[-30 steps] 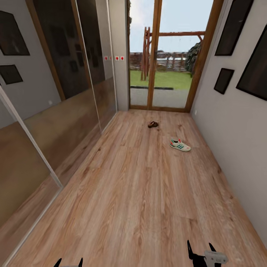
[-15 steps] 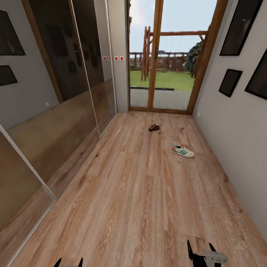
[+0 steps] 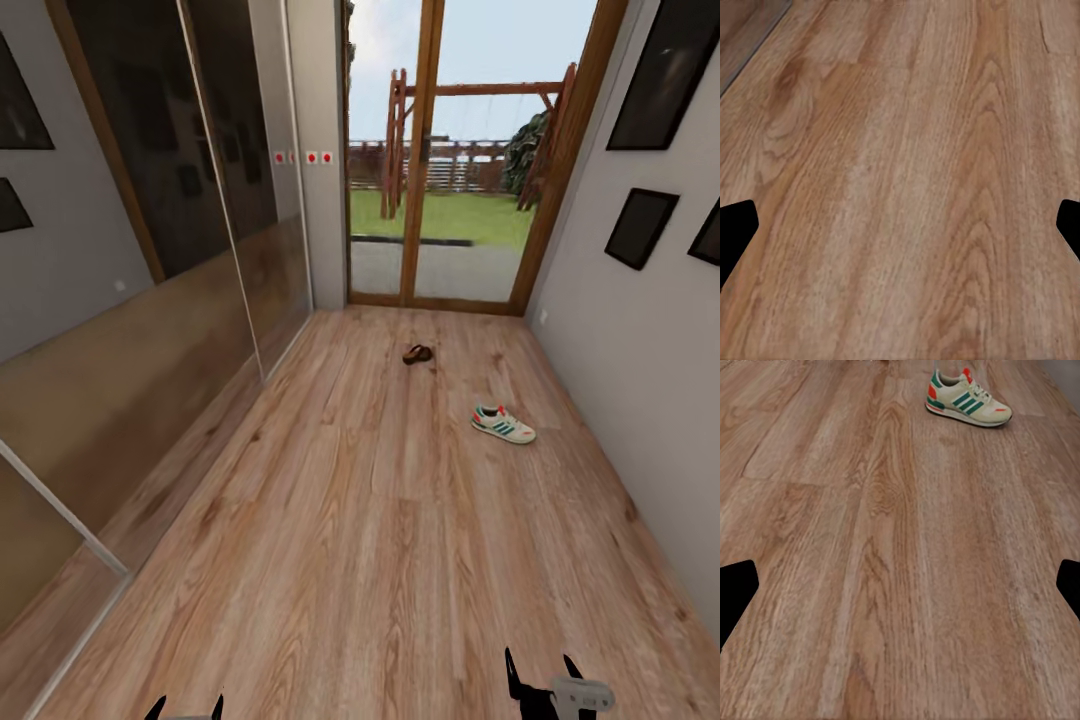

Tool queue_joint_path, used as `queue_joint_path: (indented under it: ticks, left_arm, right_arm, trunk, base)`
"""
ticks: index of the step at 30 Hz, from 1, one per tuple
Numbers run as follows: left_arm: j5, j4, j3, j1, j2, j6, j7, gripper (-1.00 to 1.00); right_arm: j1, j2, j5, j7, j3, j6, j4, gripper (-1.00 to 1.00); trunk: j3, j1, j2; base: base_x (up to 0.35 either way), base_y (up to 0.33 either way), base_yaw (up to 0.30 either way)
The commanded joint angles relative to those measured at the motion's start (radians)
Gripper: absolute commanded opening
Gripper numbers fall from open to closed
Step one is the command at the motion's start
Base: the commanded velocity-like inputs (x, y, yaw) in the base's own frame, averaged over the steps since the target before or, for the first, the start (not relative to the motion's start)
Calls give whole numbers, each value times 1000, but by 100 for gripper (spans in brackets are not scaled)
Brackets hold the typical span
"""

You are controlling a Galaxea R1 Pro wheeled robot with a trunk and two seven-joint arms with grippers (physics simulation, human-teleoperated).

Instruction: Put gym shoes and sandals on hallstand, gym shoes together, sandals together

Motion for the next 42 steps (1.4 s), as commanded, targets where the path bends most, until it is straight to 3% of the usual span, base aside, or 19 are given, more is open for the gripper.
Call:
queue_joint_path:
  ticks: [1,29,42]
  left_arm:
    - [-4,1,9,-1,-1,-3,-8,100]
    - [-4,0,9,0,-1,-3,-8,100]
    - [-4,0,9,-1,-1,-4,-8,100]
  right_arm:
    - [-1,0,2,9,-9,-3,1,100]
    - [-1,0,2,9,-9,-3,1,100]
    - [-1,0,2,9,-9,-3,1,100]
  trunk:
    - [-1,0,0]
    - [-1,0,0]
    - [1,0,0]
  base:
    - [340,0,0]
    - [340,0,0]
    - [340,0,-112]
